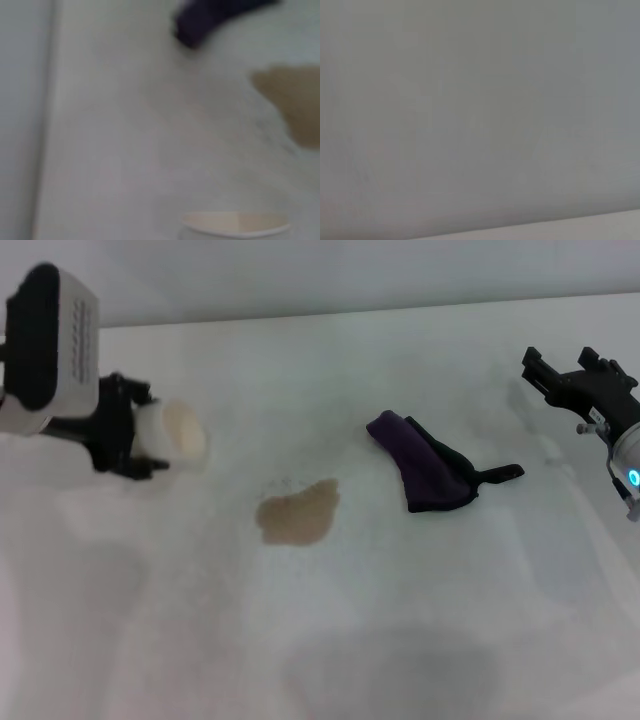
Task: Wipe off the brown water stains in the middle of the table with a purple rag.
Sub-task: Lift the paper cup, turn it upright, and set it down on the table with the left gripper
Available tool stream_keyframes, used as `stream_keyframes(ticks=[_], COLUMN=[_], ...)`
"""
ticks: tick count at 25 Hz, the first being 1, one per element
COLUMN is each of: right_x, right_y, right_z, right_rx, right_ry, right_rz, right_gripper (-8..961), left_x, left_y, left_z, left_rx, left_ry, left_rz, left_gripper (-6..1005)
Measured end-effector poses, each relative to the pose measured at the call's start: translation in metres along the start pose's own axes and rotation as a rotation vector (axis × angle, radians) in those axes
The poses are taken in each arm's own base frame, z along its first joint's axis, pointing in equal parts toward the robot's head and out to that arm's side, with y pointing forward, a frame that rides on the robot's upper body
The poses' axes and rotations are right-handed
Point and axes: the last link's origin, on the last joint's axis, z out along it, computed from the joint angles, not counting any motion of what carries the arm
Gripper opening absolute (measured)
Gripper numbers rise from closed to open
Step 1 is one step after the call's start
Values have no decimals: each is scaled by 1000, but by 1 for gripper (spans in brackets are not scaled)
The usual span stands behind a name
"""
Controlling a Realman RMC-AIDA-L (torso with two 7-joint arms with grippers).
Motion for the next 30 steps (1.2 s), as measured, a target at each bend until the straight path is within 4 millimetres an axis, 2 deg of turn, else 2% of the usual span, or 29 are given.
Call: stream_keyframes(ticks=[3, 6, 11, 12, 14, 17, 19, 22, 23, 25, 30], right_x=[-2, -3, -2, -3, -3, -3, -4, -4, -5, -5, -3], right_y=[-1, -2, -5, -6, -6, -7, -7, -7, -7, -6, -3], right_z=[1, 1, -2, -2, -2, -2, -1, -1, 0, 0, 0], right_rx=[0, 0, 8, 10, 11, 14, 14, 13, 12, 11, 5], right_ry=[-5, -9, -13, -14, -17, -14, -15, -17, -18, -18, -14], right_rz=[-6, -9, -9, -11, -12, -14, -15, -16, -17, -16, -11], right_gripper=[870, 870, 870, 870, 870, 870, 870, 869, 869, 869, 869], left_x=[0, -6, -22, -26, -26, -30, -29, -23, -23, -16, -9], left_y=[-2, 7, 36, 47, 52, 69, 72, 91, 91, 102, 114], left_z=[0, 1, 5, 2, 1, -5, -6, 1, 1, 6, 20], left_rx=[97, 177, 298, 362, 393, 606, 657, 779, 779, 834, 831], left_ry=[90, 171, 291, 356, 387, 512, 538, 602, 602, 645, 651], left_rz=[-105, -197, -321, -358, -367, -457, -484, -593, -593, -716, -873], left_gripper=[751, 751, 752, 752, 752, 752, 753, 753, 753, 753, 753])
